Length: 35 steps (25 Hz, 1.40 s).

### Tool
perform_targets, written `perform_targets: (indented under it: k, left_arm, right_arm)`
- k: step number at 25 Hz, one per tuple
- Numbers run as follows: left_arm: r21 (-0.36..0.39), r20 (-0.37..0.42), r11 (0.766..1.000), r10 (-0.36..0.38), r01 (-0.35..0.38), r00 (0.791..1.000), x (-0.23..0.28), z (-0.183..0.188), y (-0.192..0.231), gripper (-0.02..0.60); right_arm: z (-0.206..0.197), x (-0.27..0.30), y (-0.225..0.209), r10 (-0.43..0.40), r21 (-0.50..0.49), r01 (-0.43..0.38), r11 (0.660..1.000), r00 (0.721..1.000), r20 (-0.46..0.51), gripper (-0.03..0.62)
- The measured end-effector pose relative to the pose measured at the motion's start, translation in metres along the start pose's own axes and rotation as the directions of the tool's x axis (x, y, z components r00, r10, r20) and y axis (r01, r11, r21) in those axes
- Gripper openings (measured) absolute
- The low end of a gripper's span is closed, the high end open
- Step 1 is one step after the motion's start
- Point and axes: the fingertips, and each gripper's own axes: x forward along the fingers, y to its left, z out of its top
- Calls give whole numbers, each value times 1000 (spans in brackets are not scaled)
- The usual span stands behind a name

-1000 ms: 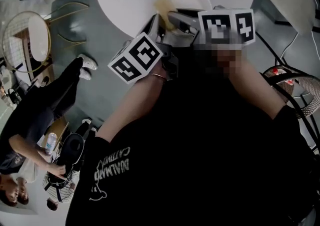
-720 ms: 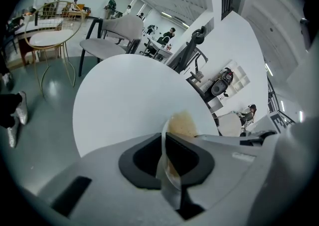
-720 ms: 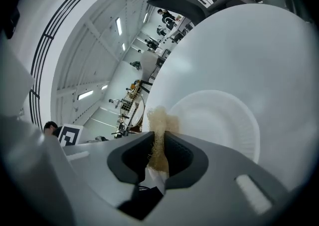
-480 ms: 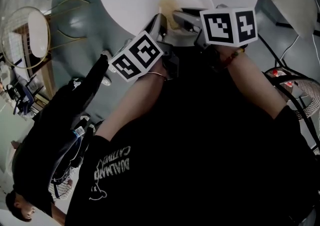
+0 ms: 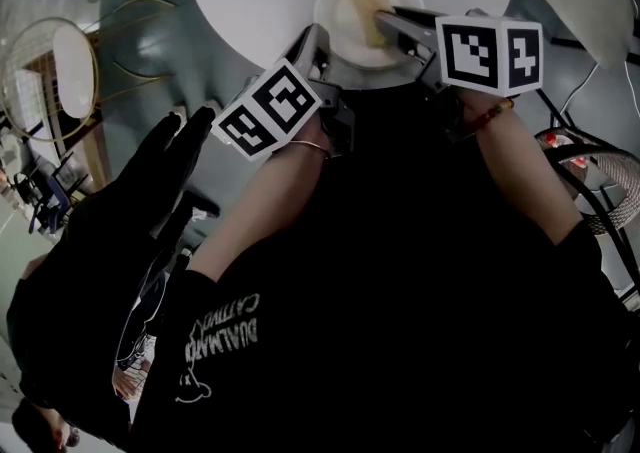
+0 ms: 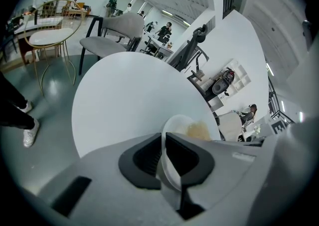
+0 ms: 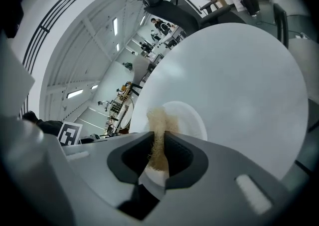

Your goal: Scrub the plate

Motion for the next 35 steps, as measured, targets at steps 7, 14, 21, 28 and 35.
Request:
perform_targets:
  k: [7, 14, 21, 28, 35]
  left_arm:
    - [5, 0, 1000, -9, 9, 1000, 4, -9, -5, 29]
    - [16, -7, 1000, -16, 16, 1000, 9, -6, -11, 29]
    - [32, -15, 999, -24, 24, 1000, 12, -6, -21, 29]
    - [29, -12, 999, -26, 26, 1000, 9, -4, -17, 29]
    - [24, -17, 999, -29, 29, 999, 10, -4, -17, 29]
  right_arm:
    - [0, -24, -19, -41, -17, 41, 999, 999, 28, 66]
    - [9, -45, -26, -80, -47, 82, 995, 995, 59, 69]
    - [18, -64, -37, -88, -22, 90, 996, 992, 91, 75]
    - [18, -66, -41, -96, -18, 98, 995, 991, 98, 83]
    - [24, -75, -43, -116, -22, 120, 993, 986, 120, 83]
